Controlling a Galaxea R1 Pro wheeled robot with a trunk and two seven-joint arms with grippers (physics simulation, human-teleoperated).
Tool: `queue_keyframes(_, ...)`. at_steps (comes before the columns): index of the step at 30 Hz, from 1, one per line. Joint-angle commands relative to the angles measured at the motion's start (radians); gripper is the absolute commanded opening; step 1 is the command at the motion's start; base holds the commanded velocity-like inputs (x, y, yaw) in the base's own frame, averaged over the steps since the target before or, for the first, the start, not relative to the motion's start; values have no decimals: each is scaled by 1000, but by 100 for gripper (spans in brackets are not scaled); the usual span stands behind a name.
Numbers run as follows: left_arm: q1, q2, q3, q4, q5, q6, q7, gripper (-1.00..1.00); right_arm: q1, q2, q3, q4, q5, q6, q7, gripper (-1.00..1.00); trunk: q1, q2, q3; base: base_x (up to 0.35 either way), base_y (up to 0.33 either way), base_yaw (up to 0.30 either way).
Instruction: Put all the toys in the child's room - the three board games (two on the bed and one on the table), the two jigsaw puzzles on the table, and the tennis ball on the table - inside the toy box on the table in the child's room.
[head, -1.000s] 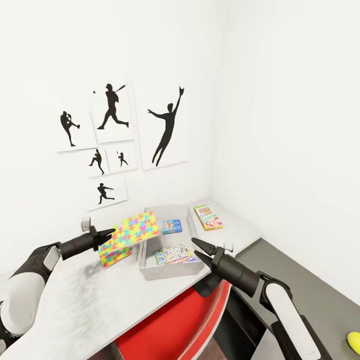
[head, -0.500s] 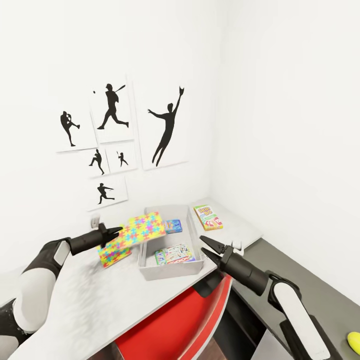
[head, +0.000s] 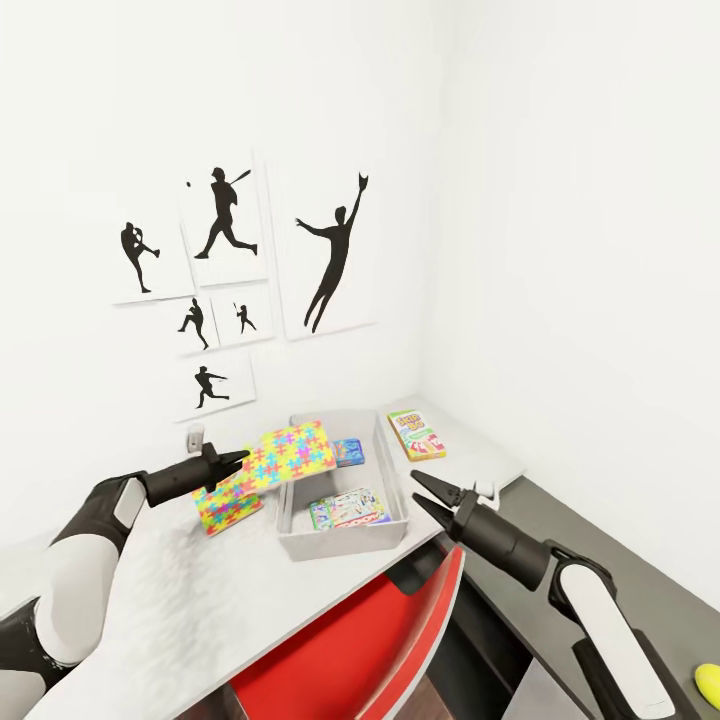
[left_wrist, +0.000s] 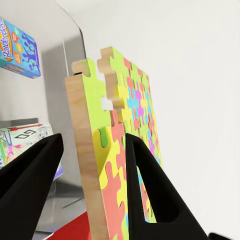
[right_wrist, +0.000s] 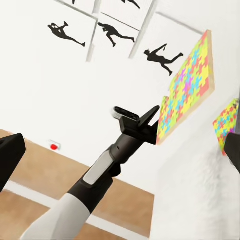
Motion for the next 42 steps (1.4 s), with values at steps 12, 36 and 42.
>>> queue_keyframes(12,-2,-18,2,-1,1,8,1,-100,-1,-4,0,0,1,2,25,100,1,-2,-2,0,0,0)
queue_keyframes(36,-93,-168,2,-1,-5,-9,306,-100,-1,-13,0,0,1,3,32,100,1,-2,-2,0,0,0)
queue_keyframes(42,-93,-203,0,4,-7,-48,326,-100,-1,-29,0,0,1,3,32,100,1,-2,-2,0,0,0)
